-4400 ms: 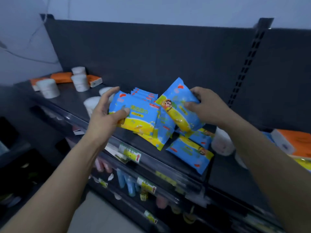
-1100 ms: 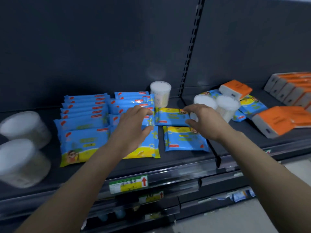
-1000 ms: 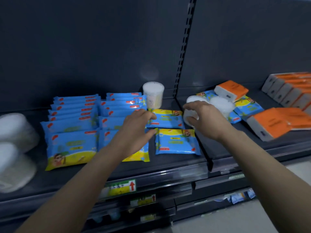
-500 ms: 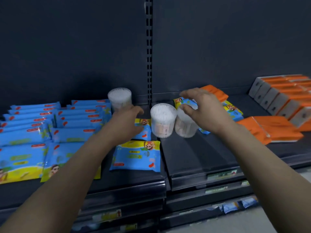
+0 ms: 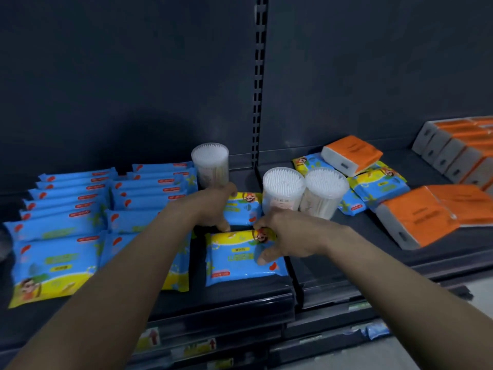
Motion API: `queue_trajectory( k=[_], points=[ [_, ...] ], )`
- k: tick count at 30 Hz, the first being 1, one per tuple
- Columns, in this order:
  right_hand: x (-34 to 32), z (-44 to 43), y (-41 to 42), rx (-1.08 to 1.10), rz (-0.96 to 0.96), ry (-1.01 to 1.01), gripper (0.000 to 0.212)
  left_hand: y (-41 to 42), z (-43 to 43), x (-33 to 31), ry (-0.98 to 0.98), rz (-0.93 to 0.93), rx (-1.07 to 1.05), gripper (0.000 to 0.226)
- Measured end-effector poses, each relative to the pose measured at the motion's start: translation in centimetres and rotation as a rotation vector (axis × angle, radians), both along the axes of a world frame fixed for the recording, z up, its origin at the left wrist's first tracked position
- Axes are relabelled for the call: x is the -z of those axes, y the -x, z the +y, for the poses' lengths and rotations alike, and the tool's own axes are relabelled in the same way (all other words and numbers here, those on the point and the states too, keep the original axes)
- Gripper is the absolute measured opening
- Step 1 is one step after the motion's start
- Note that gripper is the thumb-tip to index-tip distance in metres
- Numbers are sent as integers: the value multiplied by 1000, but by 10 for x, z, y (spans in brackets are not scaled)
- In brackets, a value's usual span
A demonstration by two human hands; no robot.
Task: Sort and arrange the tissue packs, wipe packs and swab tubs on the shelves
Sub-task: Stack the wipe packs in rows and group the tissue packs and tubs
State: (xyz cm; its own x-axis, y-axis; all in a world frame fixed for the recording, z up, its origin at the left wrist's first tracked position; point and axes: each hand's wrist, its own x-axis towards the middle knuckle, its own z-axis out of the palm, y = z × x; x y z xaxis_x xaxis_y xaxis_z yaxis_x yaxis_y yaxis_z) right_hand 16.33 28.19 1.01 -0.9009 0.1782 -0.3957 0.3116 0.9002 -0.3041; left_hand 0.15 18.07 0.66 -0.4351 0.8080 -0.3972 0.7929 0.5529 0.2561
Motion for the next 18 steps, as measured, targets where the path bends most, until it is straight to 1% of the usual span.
queue_trajectory(
  k=[1,3,6,9,12,14,16,18],
  points=[
    [1,-1,1,8,-4,5,69,2,0,1,-16,19,21,74],
    [2,-2,2,34,-9,8,66,3,0,3,-47,48,66,69],
    [1,-3,1,79,-14,41,53,5,1,1,-124,65,97,47],
    [-2,-1,-4,148,18,138,36,5,3,-3,-266,135,110,23],
    [-5,2,-8,218,86,224,30,6,4,-6,-381,243,73,18],
    [-8,4,-9,263,147,284,26,5,1,-8,-516,271,14,17],
    [-11,4,-9,313,220,358,27,3,-4,-14,-693,267,-64,15],
    [-12,4,-10,388,298,433,26,3,-11,-18,-871,183,-177,15]
  ],
)
